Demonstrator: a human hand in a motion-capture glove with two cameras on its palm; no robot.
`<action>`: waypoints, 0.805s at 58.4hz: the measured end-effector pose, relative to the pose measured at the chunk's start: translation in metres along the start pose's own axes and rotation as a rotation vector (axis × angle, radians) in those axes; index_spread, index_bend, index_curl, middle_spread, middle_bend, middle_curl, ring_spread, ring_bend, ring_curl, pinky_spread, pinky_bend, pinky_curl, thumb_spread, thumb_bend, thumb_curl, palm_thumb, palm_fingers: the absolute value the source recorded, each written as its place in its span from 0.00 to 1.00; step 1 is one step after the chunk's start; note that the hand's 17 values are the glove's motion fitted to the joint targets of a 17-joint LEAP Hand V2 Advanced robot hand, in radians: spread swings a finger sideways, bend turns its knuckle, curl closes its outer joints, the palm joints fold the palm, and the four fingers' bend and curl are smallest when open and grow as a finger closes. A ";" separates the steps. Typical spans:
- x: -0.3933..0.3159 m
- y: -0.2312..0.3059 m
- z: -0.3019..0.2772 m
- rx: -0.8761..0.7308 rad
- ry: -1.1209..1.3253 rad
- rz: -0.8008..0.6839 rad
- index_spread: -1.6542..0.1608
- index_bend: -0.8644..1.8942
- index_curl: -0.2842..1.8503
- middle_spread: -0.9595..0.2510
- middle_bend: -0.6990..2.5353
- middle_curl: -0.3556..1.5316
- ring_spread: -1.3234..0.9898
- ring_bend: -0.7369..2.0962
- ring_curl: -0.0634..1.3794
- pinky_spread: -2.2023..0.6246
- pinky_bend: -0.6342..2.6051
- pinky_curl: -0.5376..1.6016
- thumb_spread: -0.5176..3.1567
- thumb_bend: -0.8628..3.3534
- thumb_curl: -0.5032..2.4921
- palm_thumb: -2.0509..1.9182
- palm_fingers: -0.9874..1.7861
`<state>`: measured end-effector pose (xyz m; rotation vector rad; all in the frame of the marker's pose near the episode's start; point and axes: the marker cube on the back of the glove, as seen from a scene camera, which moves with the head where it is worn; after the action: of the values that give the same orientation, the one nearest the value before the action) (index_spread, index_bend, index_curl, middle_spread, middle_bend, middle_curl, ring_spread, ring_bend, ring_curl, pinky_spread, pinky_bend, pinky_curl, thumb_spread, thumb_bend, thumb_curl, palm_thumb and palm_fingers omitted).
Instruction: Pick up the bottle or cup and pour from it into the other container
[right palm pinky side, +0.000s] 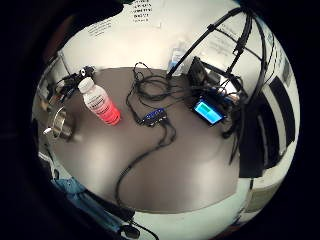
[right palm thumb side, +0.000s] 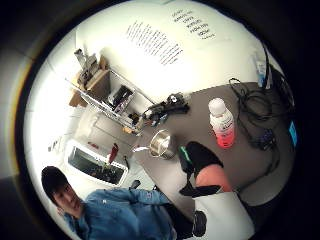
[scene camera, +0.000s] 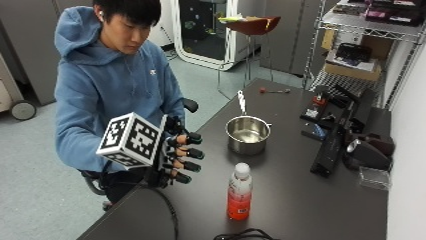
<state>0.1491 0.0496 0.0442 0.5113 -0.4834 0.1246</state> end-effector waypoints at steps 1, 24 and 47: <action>0.003 0.000 0.002 0.002 -0.016 0.005 0.72 0.36 0.24 0.83 0.27 0.35 0.62 0.40 0.23 0.86 0.38 0.37 0.38 0.19 0.30 0.69 0.41; 0.045 0.001 0.102 -0.046 -0.434 0.163 0.73 0.35 0.23 0.87 0.28 0.35 0.62 0.42 0.24 0.87 0.42 0.39 0.37 0.20 0.29 0.67 0.36; 0.039 -0.012 0.148 -0.076 -0.529 0.184 0.72 0.36 0.22 0.88 0.28 0.36 0.63 0.42 0.24 0.87 0.42 0.39 0.36 0.20 0.29 0.68 0.35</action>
<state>0.1247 -0.0347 0.1702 0.4213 -1.0491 0.1472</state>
